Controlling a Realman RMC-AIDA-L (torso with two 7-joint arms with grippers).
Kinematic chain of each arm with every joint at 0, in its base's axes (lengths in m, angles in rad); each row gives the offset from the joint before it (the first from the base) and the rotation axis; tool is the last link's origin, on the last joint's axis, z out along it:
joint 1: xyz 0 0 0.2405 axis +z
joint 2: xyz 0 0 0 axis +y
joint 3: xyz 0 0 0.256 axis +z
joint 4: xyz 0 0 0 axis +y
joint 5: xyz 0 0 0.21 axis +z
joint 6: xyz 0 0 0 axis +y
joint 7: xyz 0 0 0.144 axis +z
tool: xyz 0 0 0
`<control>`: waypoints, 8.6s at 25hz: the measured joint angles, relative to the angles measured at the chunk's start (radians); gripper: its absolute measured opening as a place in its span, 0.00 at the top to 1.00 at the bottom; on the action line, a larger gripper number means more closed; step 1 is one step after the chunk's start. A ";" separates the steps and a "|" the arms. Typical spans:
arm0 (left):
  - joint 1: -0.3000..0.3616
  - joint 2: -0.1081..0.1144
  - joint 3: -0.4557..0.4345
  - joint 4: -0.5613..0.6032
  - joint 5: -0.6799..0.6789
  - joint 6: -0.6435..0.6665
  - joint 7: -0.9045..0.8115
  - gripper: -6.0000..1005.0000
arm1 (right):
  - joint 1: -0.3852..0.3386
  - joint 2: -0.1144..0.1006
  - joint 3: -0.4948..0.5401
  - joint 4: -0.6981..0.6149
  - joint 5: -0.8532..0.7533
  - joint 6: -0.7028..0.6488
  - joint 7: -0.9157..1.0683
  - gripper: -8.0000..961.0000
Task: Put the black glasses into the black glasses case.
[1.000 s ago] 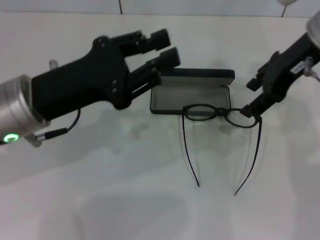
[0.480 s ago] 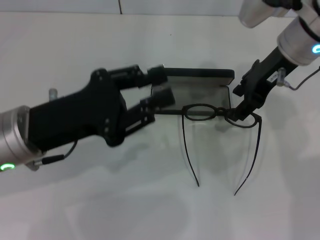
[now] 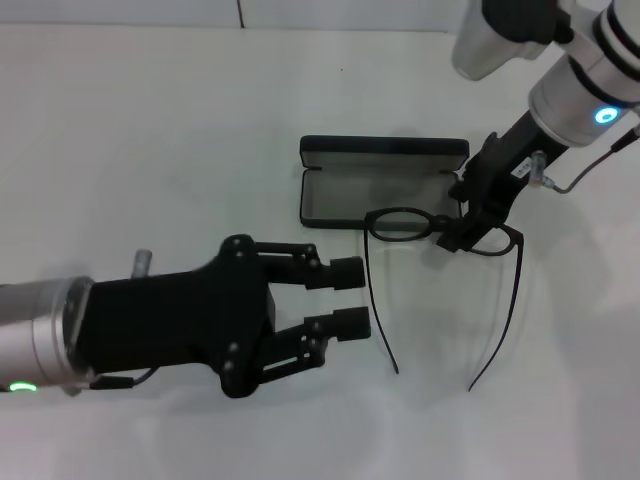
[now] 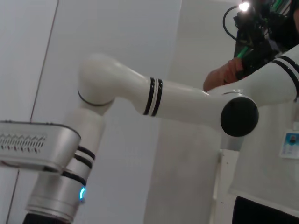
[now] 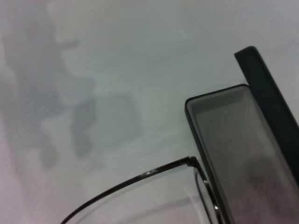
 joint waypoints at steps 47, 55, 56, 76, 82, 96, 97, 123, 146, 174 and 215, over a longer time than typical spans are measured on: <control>0.027 -0.014 -0.060 -0.090 0.005 0.016 0.030 0.77 | 0.018 0.001 -0.248 0.111 0.146 0.159 0.041 0.79; 0.034 -0.018 -0.077 -0.101 0.005 0.016 0.033 0.79 | 0.010 0.001 -0.259 0.097 0.157 0.162 0.039 0.88; 0.034 -0.018 -0.077 -0.107 0.005 0.016 0.036 0.79 | 0.008 0.001 -0.259 0.092 0.157 0.162 0.038 0.88; -0.020 -0.023 -0.077 -0.125 -0.043 0.080 0.041 0.84 | -0.627 -0.003 -0.077 -0.728 0.486 0.034 -0.085 0.88; -0.100 -0.024 -0.065 -0.156 -0.085 0.151 0.043 0.86 | -0.673 -0.007 0.010 -0.559 0.814 0.023 -0.294 0.88; -0.177 -0.025 -0.040 -0.253 -0.125 0.152 0.079 0.94 | -0.585 -0.005 0.006 -0.269 1.023 -0.066 -0.493 0.88; -0.184 -0.025 -0.040 -0.267 -0.125 0.152 0.086 0.94 | -0.581 -0.005 0.005 -0.265 1.027 -0.069 -0.497 0.88; -0.228 -0.027 -0.040 -0.364 -0.122 0.124 0.145 0.94 | -0.502 0.000 -0.099 -0.168 1.111 -0.147 -0.554 0.88; -0.220 -0.029 -0.038 -0.372 -0.137 0.130 0.159 0.94 | -0.505 -0.003 -0.096 -0.131 1.125 -0.167 -0.578 0.88; -0.180 -0.020 -0.043 -0.413 -0.176 0.199 0.213 0.94 | -0.593 -0.005 0.107 -0.114 1.298 -0.351 -0.633 0.88; -0.274 -0.038 0.278 -0.449 -0.401 0.164 0.302 0.94 | -0.358 0.001 -0.382 0.368 1.796 -0.210 -1.099 0.88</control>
